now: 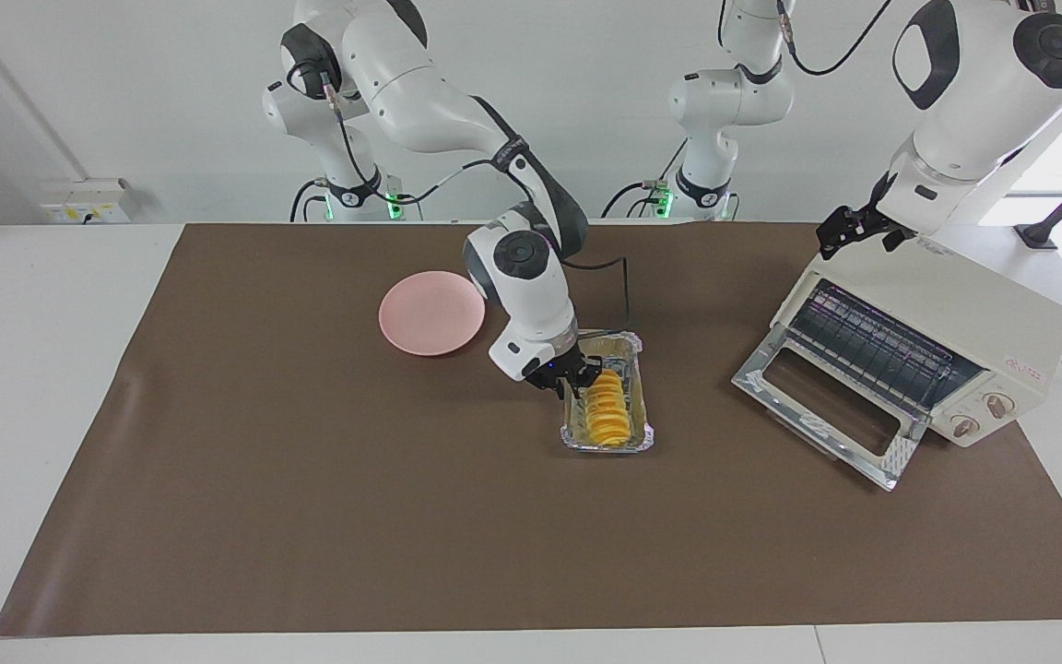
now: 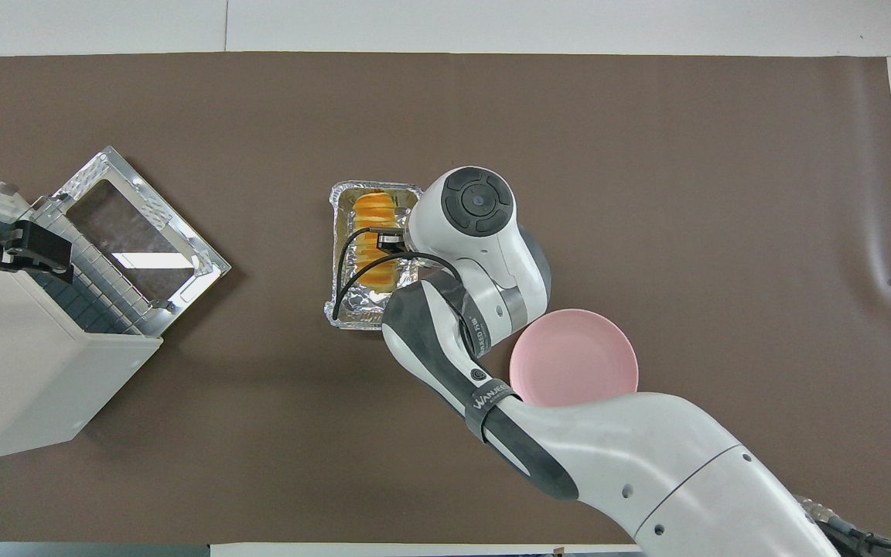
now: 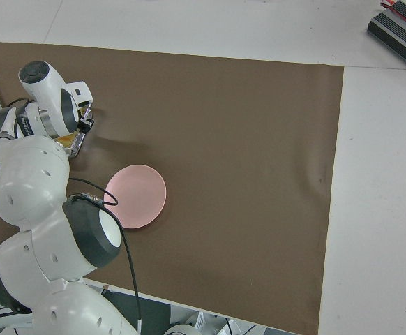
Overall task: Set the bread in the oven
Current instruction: 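Grasp the foil tray rim with the left gripper while the right gripper withdraws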
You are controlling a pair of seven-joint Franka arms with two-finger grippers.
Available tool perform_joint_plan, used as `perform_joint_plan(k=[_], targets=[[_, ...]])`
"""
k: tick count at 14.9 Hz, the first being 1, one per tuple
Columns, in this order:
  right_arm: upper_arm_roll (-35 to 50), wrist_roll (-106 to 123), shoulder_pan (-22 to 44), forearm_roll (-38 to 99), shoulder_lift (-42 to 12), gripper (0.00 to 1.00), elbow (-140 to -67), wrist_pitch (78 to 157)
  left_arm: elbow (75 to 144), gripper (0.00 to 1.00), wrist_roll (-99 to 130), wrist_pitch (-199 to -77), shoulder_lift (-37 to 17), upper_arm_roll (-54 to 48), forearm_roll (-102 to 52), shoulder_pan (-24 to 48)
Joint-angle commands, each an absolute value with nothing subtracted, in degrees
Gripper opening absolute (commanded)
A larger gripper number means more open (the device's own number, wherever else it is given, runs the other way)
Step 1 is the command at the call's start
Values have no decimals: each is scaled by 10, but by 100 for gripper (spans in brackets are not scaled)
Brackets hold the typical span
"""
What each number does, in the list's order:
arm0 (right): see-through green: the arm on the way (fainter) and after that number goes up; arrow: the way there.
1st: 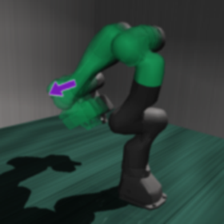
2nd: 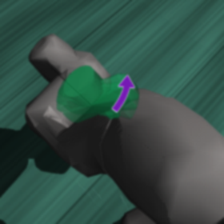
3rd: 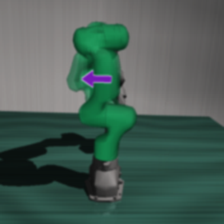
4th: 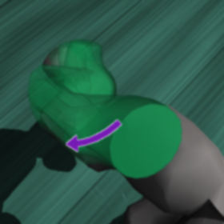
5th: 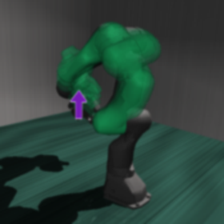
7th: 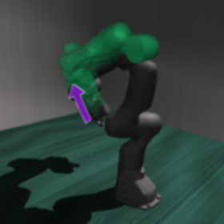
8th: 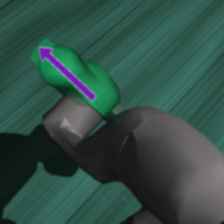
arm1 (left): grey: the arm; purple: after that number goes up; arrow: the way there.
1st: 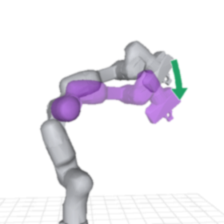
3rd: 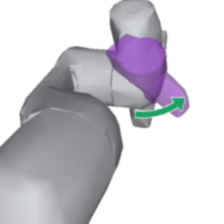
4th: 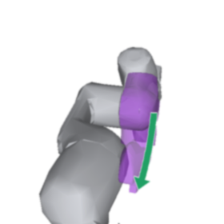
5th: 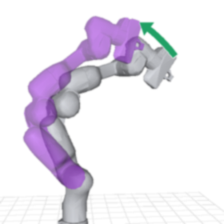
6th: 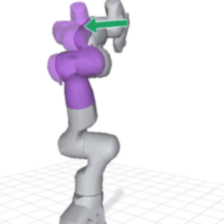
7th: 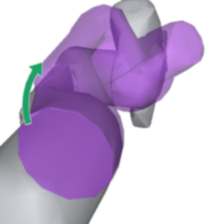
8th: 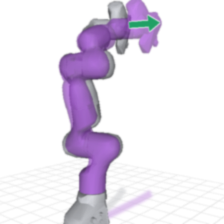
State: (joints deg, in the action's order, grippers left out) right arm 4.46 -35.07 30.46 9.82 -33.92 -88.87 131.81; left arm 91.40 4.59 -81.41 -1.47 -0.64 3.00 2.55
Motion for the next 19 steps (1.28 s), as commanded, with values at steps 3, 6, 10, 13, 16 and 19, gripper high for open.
perform_joint_plan(k=[3, 6, 10, 13, 16, 19], targets=[[47, -341, 268, 113, -294, 100, -892, 1291, 923, 100, 46, -819, -4, -12, 20, 31], [45, -337, 220, 111, -244, 100, -896, 1247, 926, 100, 87, -864, -4, -15, 19, 70], [44, -251, 124, 110, -184, 100, -899, 1170, 971, 100, 146, -1004, 3, -15, -10, 140], [43, -125, 63, 109, -156, 100, -899, 1109, 948, 100, 185, -1031, -47, -16, -74, 172], [41, -36, 25, 99, -135, 100, -899, 1051, 883, 100, 189, -1027, -143, -16, -77, 235], [23, 65, -4, 78, -115, 100, -899, 1021, 891, 100, 205, -1069, -179, -16, -68, 264]])
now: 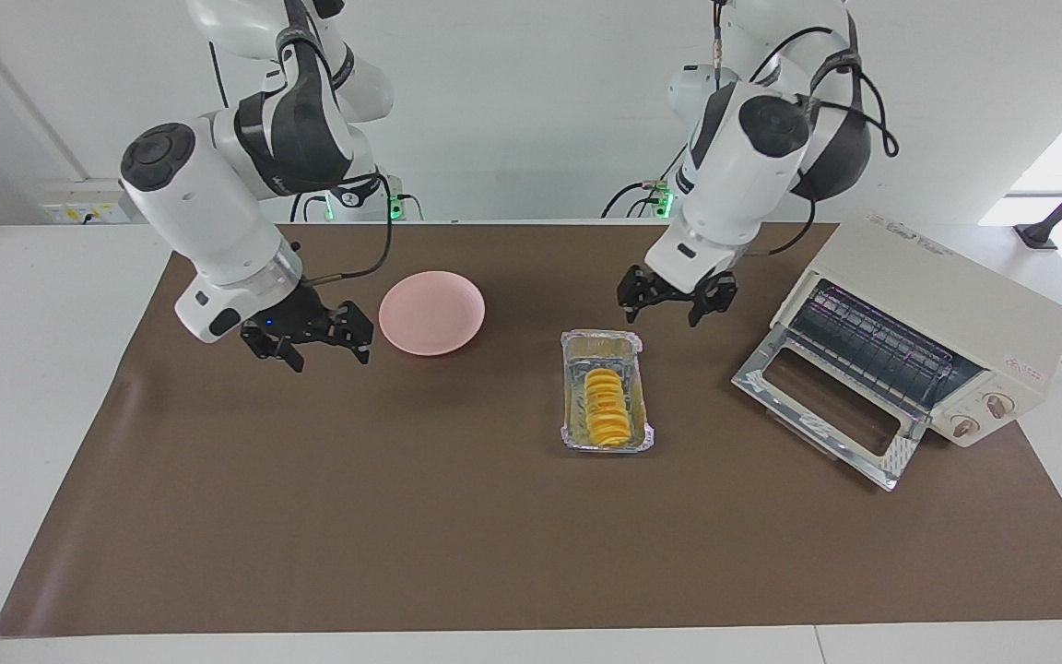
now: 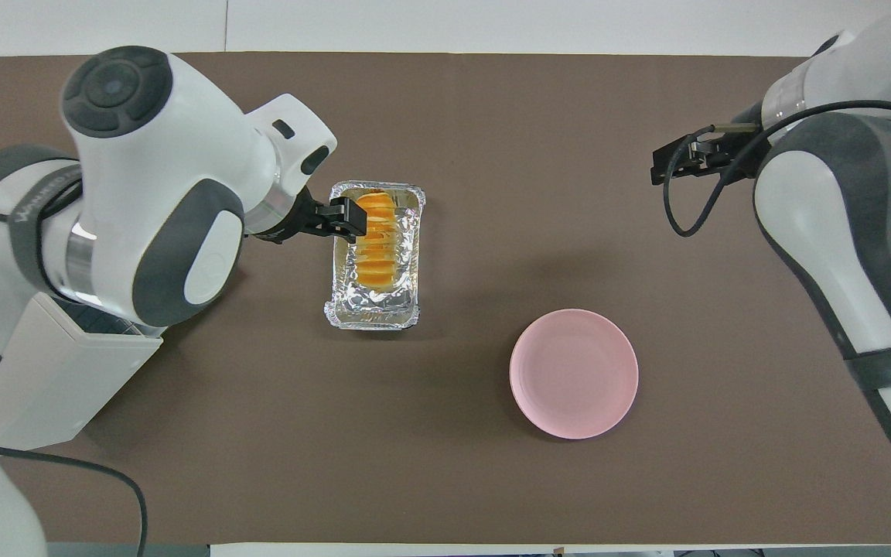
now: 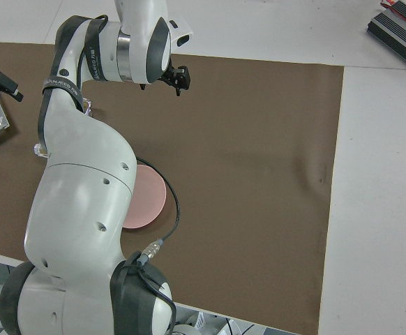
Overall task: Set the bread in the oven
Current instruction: 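Grasp the foil tray rim with the left gripper while the right gripper withdraws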
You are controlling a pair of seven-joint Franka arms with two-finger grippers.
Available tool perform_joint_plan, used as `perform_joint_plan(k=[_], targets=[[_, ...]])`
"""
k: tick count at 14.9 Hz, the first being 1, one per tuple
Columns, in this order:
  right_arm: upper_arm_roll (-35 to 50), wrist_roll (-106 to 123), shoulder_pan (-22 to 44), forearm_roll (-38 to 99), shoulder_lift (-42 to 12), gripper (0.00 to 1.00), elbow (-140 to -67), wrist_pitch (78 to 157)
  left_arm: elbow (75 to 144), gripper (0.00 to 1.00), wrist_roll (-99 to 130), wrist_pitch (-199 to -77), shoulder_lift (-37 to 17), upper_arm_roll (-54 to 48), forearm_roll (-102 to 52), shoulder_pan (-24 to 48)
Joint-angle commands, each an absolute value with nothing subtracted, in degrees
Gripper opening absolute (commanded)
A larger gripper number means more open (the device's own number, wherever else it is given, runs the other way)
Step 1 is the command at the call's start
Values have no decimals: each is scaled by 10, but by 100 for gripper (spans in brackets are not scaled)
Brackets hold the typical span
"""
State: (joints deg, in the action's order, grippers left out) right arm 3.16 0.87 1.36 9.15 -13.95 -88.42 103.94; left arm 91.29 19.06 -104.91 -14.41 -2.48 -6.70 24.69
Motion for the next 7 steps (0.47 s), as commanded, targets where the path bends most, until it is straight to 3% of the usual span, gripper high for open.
perform_joint_plan(k=[1, 3, 6, 7], targets=[[19, 82, -10, 72, -104, 100, -899, 1000, 887, 100, 238, -1090, -198, -14, -58, 292], [18, 91, -22, 53, -75, 100, -899, 936, 878, 100, 261, -1104, -235, -13, -35, 314], [19, 92, -26, 12, -24, 100, -917, 866, 809, 100, 298, -1131, -335, -9, -20, 357], [19, 95, -27, 11, -4, 100, -935, 856, 804, 100, 300, -1132, -342, -8, -19, 358]])
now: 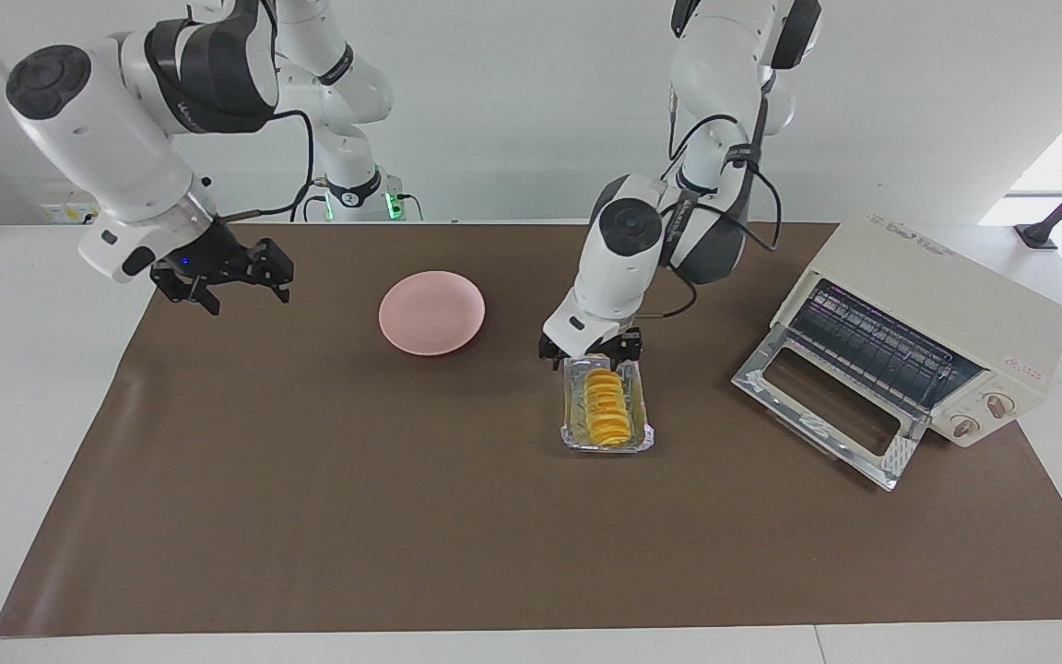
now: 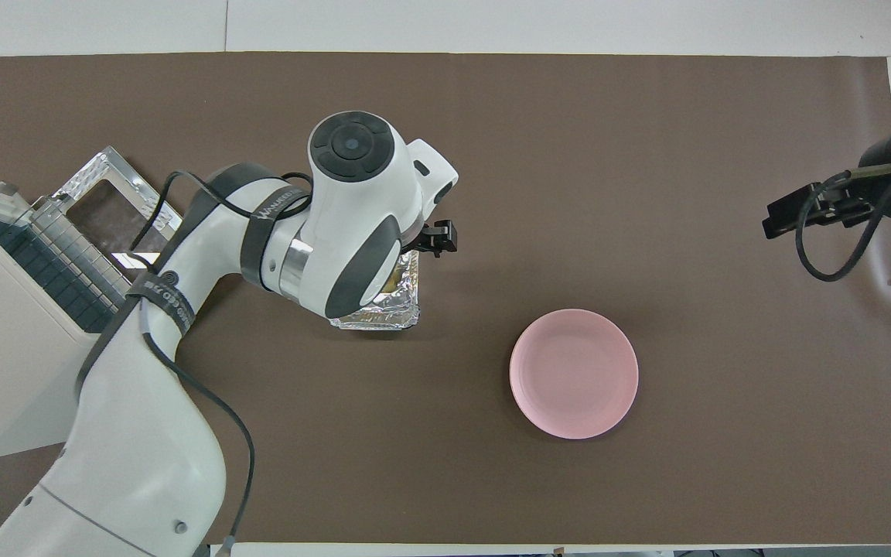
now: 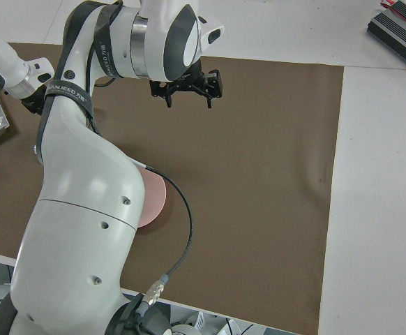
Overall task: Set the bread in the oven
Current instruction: 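Carry the foil tray with the left gripper into the open toaster oven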
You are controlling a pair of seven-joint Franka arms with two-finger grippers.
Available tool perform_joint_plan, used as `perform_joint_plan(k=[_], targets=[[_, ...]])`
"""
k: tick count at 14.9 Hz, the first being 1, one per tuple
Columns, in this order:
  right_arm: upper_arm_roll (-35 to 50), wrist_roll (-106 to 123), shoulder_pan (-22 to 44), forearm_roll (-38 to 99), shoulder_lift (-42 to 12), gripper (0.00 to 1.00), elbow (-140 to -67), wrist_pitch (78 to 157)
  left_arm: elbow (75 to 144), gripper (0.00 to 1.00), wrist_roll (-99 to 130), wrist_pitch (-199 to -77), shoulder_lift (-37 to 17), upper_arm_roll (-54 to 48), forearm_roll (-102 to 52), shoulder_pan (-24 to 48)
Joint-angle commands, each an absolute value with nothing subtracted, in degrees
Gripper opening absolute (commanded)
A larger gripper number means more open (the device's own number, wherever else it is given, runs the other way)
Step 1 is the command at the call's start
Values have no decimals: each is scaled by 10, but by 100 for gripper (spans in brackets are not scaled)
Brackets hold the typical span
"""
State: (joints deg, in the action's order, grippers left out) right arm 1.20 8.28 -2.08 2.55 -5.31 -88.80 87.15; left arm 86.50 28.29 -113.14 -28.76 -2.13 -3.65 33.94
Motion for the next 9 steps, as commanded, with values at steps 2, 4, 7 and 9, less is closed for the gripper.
perform_joint_plan(k=[2, 4, 7, 9], targets=[[20, 108, -32, -5, 22, 100, -970, 860, 817, 100, 301, -1144, -340, -8, -16, 358], [22, 113, -42, -8, 24, 100, -976, 878, 833, 100, 301, -1157, -339, -8, -15, 358], [24, 113, -55, -8, 21, 100, -975, 902, 845, 88, 324, -1150, -336, -8, -15, 365], [24, 113, -55, -7, 20, 100, -974, 901, 846, 63, 340, -1147, -335, -8, -15, 367]])
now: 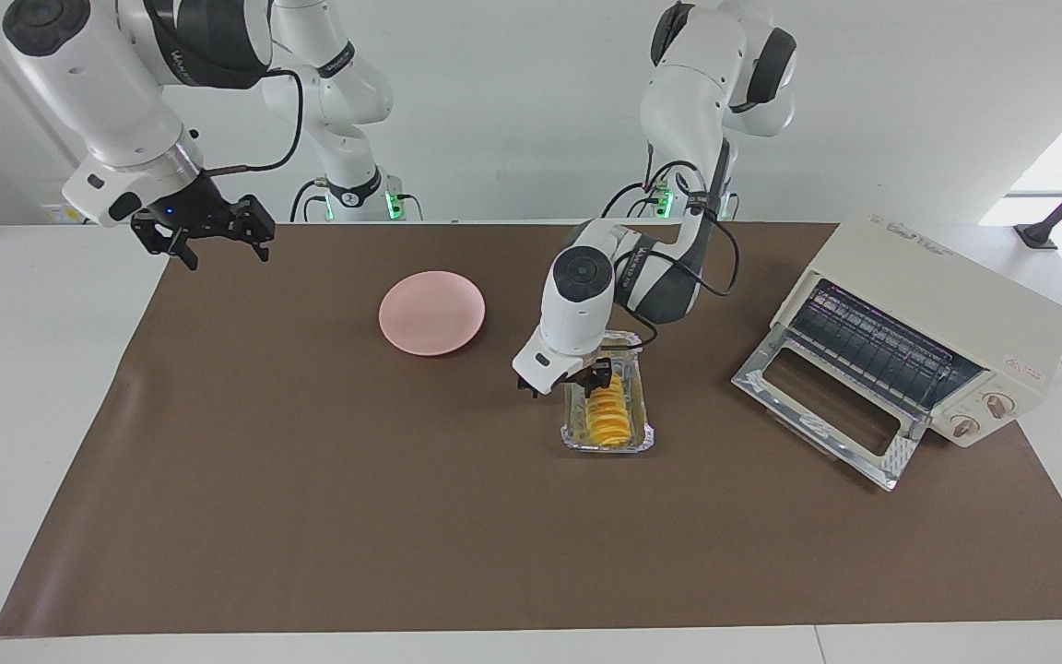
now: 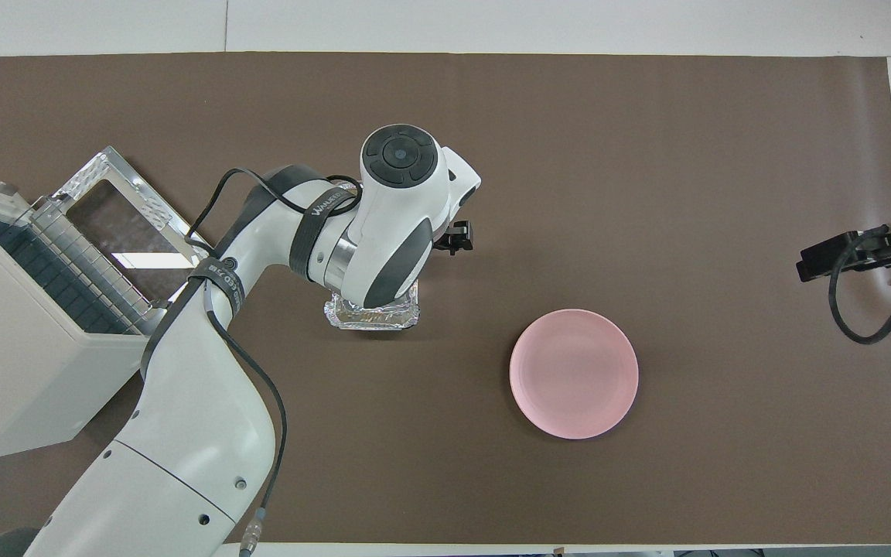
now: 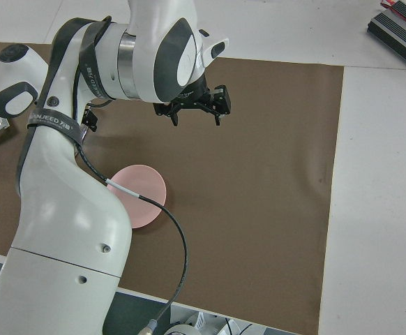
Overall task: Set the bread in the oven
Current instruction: 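Carry the foil tray with the left gripper into the open toaster oven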
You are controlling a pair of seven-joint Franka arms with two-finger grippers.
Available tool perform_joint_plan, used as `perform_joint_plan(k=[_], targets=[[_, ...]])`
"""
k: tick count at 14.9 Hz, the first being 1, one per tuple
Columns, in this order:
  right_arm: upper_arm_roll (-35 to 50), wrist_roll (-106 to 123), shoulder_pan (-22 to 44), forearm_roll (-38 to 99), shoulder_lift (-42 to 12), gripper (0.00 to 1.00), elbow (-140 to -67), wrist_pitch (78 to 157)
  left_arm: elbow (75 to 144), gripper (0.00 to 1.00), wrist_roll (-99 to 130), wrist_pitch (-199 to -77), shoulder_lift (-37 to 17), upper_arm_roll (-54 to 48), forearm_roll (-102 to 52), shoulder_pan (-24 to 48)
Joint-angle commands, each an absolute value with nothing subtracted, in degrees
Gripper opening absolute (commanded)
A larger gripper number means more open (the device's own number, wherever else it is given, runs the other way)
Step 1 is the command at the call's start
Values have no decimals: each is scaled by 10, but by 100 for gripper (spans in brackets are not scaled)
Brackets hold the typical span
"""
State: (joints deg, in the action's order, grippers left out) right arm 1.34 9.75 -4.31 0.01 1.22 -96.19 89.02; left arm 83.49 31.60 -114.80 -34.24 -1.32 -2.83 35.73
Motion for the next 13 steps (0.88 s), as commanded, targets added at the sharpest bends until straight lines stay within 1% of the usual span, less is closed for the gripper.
perform_joint_plan(k=[1, 2, 3, 4, 6, 9, 10, 13], targets=[[24, 113, -55, -7, 20, 100, -974, 901, 851, 54, 342, -1145, -334, -9, -16, 368], [24, 113, -55, -7, 19, 100, -972, 902, 859, 34, 349, -1152, -329, -9, -17, 368], [24, 113, -56, -7, 18, 100, -971, 903, 867, 11, 350, -1153, -327, -9, -17, 366], [24, 110, -56, -6, 18, 100, -969, 906, 873, 0, 350, -1151, -325, -10, -17, 363], [24, 109, -61, -4, 15, 100, -957, 907, 882, 0, 349, -1150, -321, -9, -18, 354], [24, 108, -63, -3, 15, 100, -957, 907, 861, 0, 352, -1104, -321, -6, -32, 340], [24, 107, -62, -3, 15, 100, -957, 907, 847, 0, 367, -1080, -322, -2, -38, 339], [24, 105, -62, -4, 15, 100, -958, 907, 755, 0, 398, -1021, -345, 29, -40, 338]])
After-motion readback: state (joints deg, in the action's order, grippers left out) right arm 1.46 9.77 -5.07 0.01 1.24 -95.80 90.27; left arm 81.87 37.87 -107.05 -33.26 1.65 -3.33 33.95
